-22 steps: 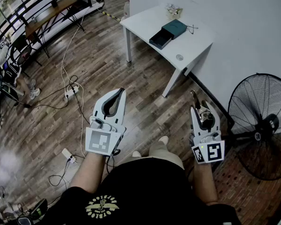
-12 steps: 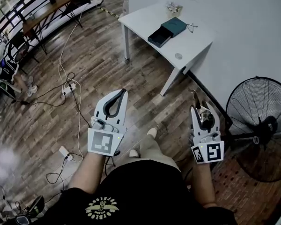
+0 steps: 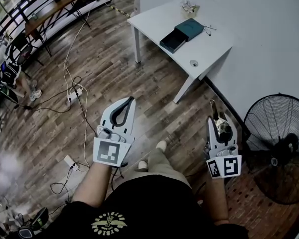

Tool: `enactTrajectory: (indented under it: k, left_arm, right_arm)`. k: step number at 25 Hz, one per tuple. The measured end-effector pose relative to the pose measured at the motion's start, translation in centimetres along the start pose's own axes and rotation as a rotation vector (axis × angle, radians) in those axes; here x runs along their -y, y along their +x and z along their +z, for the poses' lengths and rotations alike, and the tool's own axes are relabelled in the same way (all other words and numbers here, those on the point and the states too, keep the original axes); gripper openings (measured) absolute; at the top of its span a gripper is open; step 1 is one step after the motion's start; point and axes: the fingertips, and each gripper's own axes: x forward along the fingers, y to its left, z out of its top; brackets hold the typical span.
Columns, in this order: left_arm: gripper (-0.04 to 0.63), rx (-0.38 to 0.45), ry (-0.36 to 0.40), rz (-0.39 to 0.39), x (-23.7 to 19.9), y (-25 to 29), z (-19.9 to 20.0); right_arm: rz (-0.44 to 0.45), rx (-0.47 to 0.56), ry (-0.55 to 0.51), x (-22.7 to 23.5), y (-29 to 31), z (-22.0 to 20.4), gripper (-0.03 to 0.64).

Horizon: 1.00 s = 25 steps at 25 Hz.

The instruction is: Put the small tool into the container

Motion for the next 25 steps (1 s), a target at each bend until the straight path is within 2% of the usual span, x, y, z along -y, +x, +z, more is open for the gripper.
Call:
enactTrajectory:
  k: [7,11,25]
  left_arm:
    - [0.006,0.003,0.019,0.023,-1.2,3.3,-0.6]
    - [0.006,-0.012,-0.011,0.027,-1.6,4.8,-1.4]
    - [0.006,-0.033,-0.012,0.008,-1.6,9.4,-2.4]
  right_arm:
    - [0.016,-0.030,0.008,1.8,2.6,-1.8,0.176]
    - [0.022,-0.047,0.011,2.7,3.9,-2.4,0.176]
    - [0.034,-0.042,0.019,5.8,7.9,-2.3,0.176]
